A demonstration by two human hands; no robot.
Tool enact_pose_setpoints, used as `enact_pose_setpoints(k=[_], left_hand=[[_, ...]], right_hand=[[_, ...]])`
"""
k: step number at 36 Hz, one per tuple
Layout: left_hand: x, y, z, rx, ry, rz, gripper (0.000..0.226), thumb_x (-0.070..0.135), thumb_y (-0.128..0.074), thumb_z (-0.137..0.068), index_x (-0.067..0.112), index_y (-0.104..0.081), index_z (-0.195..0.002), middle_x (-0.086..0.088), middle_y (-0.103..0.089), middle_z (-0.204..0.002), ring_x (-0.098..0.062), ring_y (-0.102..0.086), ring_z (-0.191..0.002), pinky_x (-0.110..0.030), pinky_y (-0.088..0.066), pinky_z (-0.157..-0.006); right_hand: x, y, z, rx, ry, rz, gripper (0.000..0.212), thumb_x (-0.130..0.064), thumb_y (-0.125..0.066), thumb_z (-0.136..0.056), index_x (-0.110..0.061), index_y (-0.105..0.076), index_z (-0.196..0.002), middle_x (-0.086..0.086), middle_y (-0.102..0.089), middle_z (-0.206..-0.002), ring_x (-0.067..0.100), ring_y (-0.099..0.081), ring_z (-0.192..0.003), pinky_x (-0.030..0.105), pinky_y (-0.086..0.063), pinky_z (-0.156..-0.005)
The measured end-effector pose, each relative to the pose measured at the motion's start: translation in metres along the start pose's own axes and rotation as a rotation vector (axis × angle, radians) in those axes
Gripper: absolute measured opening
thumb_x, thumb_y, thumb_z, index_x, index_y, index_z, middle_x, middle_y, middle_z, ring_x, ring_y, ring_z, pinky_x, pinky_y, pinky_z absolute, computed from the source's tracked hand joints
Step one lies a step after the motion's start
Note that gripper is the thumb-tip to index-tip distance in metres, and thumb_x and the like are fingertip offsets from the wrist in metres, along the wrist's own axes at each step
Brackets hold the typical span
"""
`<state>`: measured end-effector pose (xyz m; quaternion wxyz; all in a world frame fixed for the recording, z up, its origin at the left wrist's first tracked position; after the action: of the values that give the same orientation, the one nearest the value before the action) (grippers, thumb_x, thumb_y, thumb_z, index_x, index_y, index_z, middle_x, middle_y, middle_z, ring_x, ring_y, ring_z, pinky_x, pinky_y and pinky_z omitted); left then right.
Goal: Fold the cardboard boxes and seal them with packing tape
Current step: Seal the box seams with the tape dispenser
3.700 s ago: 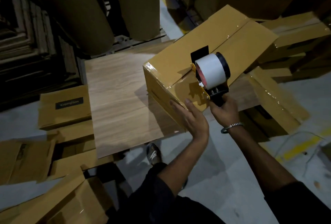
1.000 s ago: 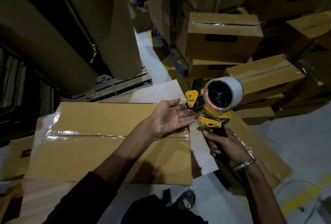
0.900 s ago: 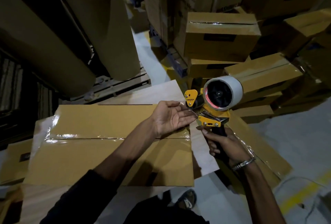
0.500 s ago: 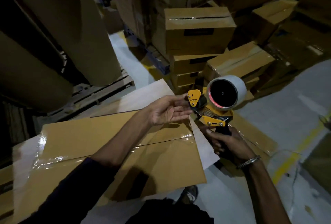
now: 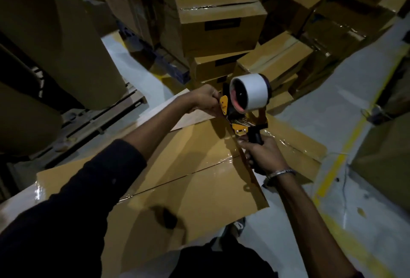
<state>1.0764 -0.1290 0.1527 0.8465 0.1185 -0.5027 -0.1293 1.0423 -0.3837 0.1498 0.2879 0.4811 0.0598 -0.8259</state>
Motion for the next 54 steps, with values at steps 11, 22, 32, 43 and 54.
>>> enact_pose_setpoints(k=[11, 22, 32, 43, 54], left_hand=[[-0.03, -0.005, -0.025, 0.036, -0.022, 0.09, 0.024, -0.014, -0.063, -0.088, -0.002, -0.08, -0.102, -0.009, -0.076, -0.084, -0.015, -0.073, -0.08, -0.023, -0.059, -0.071], [-0.053, -0.01, -0.027, 0.035, 0.018, 0.047, 0.026, 0.0, -0.063, -0.093, 0.02, -0.077, -0.103, -0.005, -0.072, -0.094, -0.014, -0.062, -0.084, -0.026, -0.045, -0.066], [-0.049, -0.003, -0.011, 0.146, -0.139, 0.177, 0.044, -0.011, -0.045, -0.097, 0.015, -0.077, -0.114, 0.007, -0.076, -0.106, 0.0, -0.068, -0.093, -0.02, -0.053, -0.08], [-0.058, -0.03, -0.004, -0.101, -0.196, 0.21, 0.028, -0.001, -0.051, -0.105, 0.01, -0.06, -0.128, 0.009, -0.074, -0.092, -0.001, -0.065, -0.087, -0.019, -0.049, -0.079], [-0.065, -0.031, 0.0, 0.084, -0.272, -0.105, 0.018, 0.022, -0.057, -0.107, 0.021, -0.074, -0.111, 0.001, -0.071, -0.099, -0.011, -0.065, -0.092, -0.032, -0.051, -0.082]], right_hand=[[0.007, -0.021, -0.008, 0.122, -0.043, -0.007, 0.02, -0.026, -0.073, -0.094, -0.008, -0.072, -0.104, -0.006, -0.058, -0.057, 0.009, -0.051, -0.045, 0.026, -0.045, -0.047], [0.003, -0.022, -0.01, 0.065, -0.077, -0.015, 0.01, -0.025, -0.07, -0.097, -0.015, -0.07, -0.102, -0.007, -0.057, -0.062, 0.007, -0.05, -0.049, 0.025, -0.047, -0.05], [0.003, -0.018, -0.01, 0.054, -0.084, -0.042, 0.013, -0.021, -0.069, -0.097, -0.01, -0.07, -0.104, -0.005, -0.057, -0.062, 0.009, -0.049, -0.048, 0.023, -0.047, -0.046], [0.003, -0.017, -0.01, 0.057, -0.096, -0.077, 0.007, -0.017, -0.071, -0.096, -0.011, -0.069, -0.092, -0.002, -0.055, -0.059, 0.011, -0.046, -0.044, 0.027, -0.046, -0.046], [0.001, -0.015, -0.01, 0.019, -0.081, 0.002, 0.01, -0.022, -0.068, -0.099, -0.013, -0.066, -0.097, -0.002, -0.056, -0.065, 0.009, -0.05, -0.049, 0.022, -0.047, -0.046]])
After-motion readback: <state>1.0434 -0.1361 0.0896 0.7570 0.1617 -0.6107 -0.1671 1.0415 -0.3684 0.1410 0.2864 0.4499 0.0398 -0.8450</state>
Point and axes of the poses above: each hand's wrist, its own z-axis away from the middle knuckle, its own y-axis out of the back of the hand, x = y × z, the point moved 2 cm from there along -z, towards the middle knuckle
